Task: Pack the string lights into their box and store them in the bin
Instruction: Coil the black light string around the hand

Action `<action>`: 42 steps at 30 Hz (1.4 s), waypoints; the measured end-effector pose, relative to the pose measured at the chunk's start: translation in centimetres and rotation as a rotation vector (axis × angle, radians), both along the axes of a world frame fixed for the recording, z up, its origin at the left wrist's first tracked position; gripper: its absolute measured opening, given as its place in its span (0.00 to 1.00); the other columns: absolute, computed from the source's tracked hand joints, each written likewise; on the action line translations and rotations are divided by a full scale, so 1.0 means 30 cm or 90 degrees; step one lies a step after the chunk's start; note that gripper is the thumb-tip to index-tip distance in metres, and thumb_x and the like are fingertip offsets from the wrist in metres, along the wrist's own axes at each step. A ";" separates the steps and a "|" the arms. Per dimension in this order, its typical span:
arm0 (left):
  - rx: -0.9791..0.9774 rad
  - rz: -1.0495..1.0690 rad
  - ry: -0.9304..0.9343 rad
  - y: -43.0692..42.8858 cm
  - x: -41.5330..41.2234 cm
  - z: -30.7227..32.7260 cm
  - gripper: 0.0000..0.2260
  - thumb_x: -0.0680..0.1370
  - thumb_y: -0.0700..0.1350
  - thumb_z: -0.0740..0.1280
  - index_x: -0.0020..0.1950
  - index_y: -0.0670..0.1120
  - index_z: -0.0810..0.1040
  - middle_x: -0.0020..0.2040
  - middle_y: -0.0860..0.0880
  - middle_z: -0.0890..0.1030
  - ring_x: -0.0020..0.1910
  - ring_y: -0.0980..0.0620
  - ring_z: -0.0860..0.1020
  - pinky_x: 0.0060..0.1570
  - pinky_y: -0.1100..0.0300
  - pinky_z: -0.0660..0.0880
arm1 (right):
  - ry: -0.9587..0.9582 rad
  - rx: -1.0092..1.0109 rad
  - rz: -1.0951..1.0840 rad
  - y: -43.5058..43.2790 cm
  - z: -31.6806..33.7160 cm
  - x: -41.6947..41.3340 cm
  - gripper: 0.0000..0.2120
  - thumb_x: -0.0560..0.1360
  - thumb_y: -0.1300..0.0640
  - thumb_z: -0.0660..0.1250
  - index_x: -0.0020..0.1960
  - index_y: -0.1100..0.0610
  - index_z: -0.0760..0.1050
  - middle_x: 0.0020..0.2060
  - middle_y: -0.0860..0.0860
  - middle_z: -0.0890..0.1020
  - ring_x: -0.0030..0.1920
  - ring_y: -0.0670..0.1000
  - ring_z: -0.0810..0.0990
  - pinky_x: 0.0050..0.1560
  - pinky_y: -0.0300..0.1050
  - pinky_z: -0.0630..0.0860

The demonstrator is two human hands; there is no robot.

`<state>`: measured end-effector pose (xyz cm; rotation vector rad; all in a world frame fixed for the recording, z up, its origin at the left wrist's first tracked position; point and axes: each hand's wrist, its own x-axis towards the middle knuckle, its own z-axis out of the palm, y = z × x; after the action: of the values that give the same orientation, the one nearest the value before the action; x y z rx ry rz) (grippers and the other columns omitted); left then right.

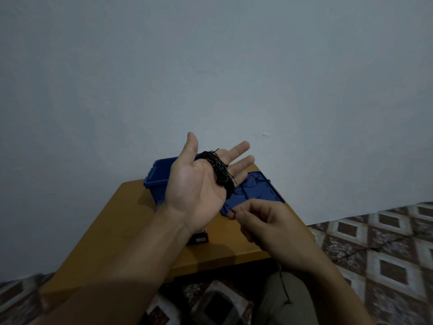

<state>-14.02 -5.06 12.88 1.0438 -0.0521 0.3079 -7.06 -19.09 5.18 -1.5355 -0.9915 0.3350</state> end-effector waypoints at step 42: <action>0.623 -0.088 0.430 0.017 -0.021 0.012 0.54 0.70 0.77 0.35 0.57 0.35 0.80 0.46 0.38 0.86 0.47 0.42 0.84 0.61 0.49 0.77 | 0.059 0.198 -0.029 -0.033 0.013 0.027 0.16 0.76 0.49 0.73 0.36 0.58 0.77 0.24 0.51 0.66 0.24 0.47 0.61 0.25 0.38 0.61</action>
<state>-14.65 -4.54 13.23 2.0576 0.3679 -0.2522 -6.25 -20.08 5.55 -1.2485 -0.8883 0.2063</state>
